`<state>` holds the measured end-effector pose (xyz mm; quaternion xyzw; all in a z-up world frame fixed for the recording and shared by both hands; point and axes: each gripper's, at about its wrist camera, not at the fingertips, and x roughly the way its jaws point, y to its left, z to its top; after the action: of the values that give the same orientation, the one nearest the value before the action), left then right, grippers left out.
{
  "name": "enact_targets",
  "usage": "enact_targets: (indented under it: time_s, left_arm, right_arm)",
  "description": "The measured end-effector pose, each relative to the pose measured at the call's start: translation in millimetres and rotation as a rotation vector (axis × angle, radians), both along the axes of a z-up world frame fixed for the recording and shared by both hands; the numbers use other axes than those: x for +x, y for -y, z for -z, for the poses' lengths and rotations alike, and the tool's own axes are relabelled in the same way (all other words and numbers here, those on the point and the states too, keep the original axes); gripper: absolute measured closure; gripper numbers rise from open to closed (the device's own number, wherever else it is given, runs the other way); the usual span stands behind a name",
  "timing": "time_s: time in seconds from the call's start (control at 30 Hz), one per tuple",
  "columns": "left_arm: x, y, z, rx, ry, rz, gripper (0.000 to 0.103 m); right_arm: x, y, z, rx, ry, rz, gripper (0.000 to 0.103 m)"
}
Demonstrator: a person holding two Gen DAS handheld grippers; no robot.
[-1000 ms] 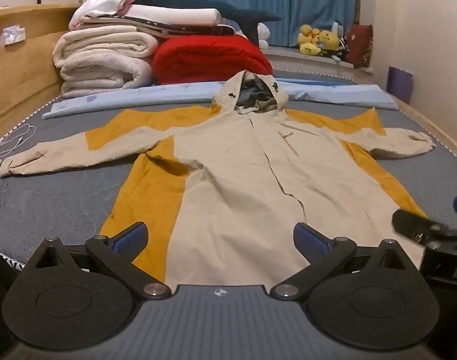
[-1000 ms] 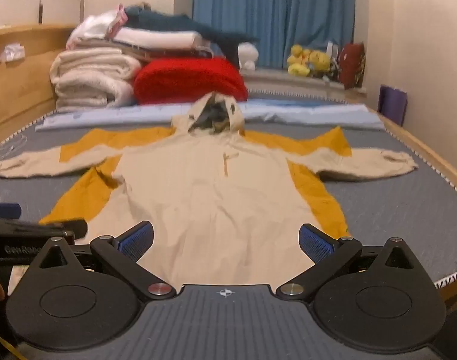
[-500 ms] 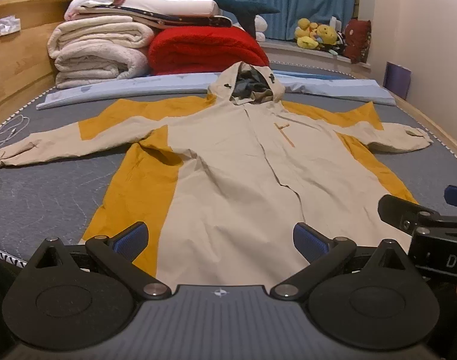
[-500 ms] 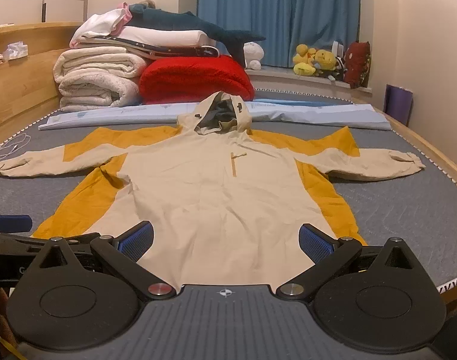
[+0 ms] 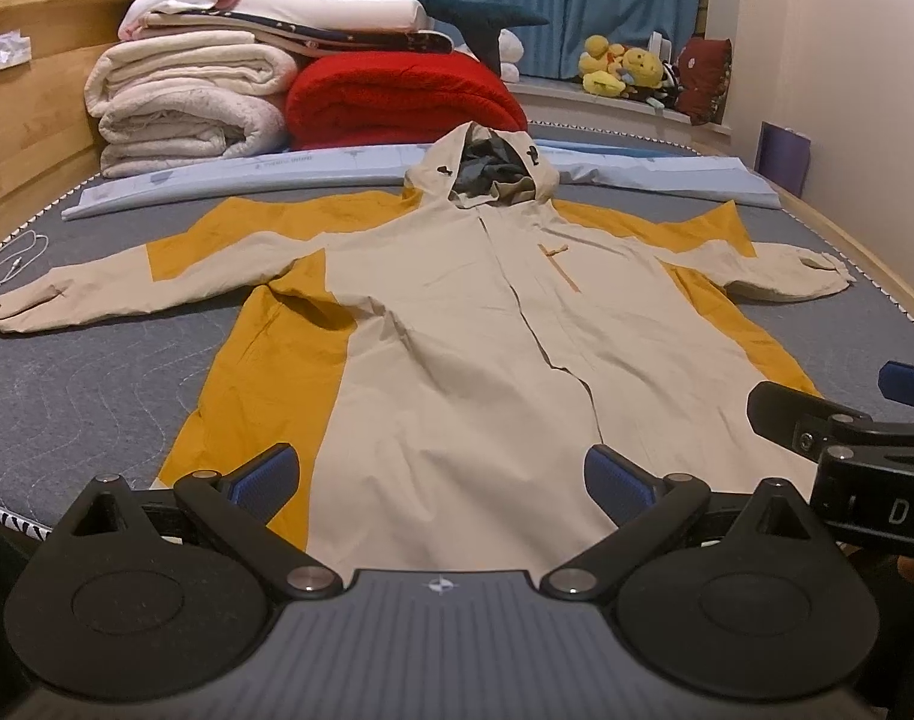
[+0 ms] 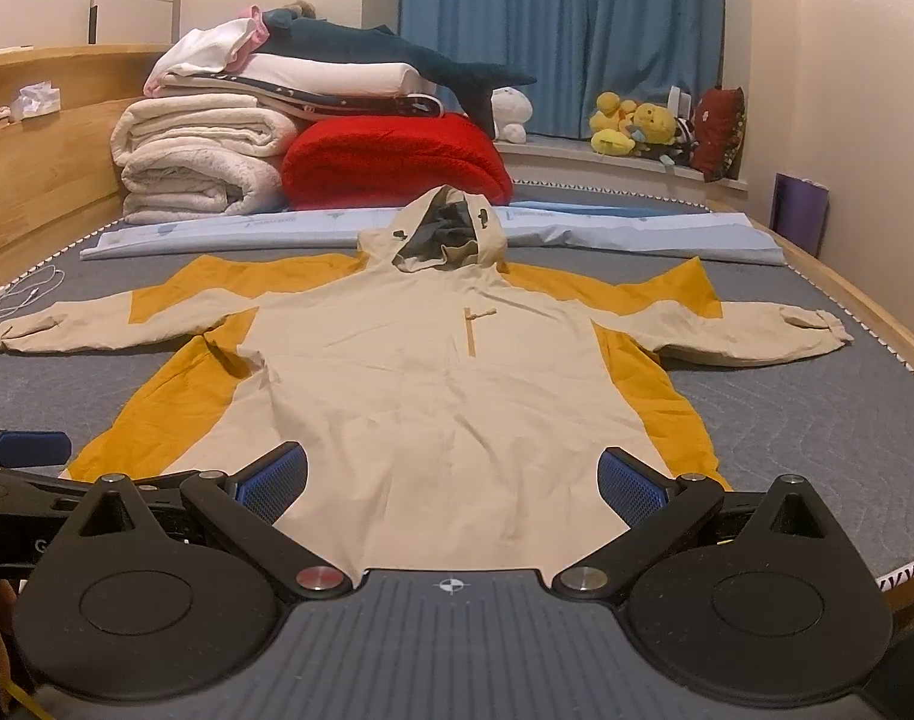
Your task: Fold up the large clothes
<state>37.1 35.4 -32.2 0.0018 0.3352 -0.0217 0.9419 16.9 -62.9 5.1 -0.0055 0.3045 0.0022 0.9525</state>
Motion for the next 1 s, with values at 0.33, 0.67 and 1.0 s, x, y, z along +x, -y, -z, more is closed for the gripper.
enact_targets:
  time_s: [0.33, 0.67, 1.0]
  left_arm:
    - [3.8, 2.2, 5.2, 0.0, -0.022, 0.006, 0.001]
    - [5.0, 3.4, 10.9, 0.003, -0.031, 0.0, 0.001]
    - [5.0, 2.6, 11.8, 0.003, -0.033, -0.003, 0.001]
  right_arm:
    - [0.4, -2.1, 0.6, -0.003, -0.003, -0.004, 0.001]
    - [1.0, -2.8, 2.8, -0.005, -0.006, -0.007, 0.001]
    - [1.3, -3.8, 3.4, -0.007, -0.003, -0.01, 0.001]
